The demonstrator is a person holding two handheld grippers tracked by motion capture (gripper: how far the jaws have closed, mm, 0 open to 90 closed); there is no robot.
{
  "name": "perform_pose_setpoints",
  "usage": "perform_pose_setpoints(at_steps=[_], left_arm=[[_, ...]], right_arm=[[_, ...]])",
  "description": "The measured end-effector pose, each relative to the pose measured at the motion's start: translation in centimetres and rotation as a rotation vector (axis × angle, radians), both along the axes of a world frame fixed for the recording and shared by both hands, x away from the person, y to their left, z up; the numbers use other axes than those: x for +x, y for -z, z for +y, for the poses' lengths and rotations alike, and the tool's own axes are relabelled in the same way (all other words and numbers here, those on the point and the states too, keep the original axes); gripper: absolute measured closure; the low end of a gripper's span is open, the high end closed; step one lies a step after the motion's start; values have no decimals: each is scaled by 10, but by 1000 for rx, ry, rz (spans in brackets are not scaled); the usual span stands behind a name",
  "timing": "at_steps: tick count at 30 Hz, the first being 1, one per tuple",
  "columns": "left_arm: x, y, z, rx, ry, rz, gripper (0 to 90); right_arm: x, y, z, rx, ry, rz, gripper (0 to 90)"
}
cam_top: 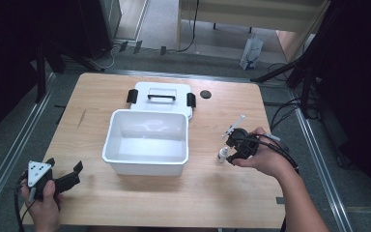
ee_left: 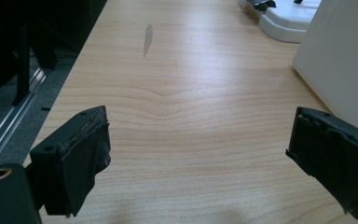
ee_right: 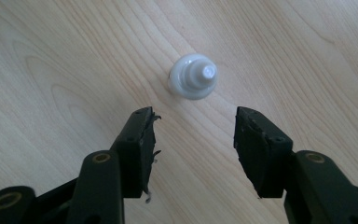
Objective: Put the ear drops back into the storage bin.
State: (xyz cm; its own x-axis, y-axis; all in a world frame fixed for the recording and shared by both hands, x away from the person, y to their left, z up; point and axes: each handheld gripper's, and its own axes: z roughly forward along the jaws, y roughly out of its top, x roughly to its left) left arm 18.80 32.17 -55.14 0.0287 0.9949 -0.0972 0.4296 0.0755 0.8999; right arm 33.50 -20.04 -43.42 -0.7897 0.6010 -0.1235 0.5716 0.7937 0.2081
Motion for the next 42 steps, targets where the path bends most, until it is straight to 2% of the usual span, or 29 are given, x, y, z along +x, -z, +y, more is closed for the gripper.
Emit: perform_pose_setpoints(at_steps=[6,10,14,17,18,19,21,23,26,30,37,42], left_arm=[[0,0,0,1,1,-1,63],[0,0,0,2,2,1,63],[0,0,0,3,2,2,63],[0,0,0,3,6,1,63],[0,0,0,3,6,1,63],[0,0,0,3,7,1,63],[0,0,-1,3,6,3,63],[0,0,-1,8,9,5,63],[0,0,-1,8,8,5,63],[0,0,-1,10,9,5,63],[0,0,-1,6,9,4,70],[1,0,-1,6,8,6,70]], right_arm=[[14,3,14,-16,-1,58,547],[19,5,18,-26,-10,63,563],[25,11,23,-35,1,89,602],[30,18,24,-63,20,109,638],[30,18,24,-63,20,109,638],[32,19,24,-55,30,128,676],[33,19,24,-58,30,127,685],[35,18,23,-31,48,143,693],[35,20,24,-32,39,136,658],[35,18,27,-32,48,143,717],[33,18,29,-24,34,140,722],[32,14,32,-25,-2,140,723]])
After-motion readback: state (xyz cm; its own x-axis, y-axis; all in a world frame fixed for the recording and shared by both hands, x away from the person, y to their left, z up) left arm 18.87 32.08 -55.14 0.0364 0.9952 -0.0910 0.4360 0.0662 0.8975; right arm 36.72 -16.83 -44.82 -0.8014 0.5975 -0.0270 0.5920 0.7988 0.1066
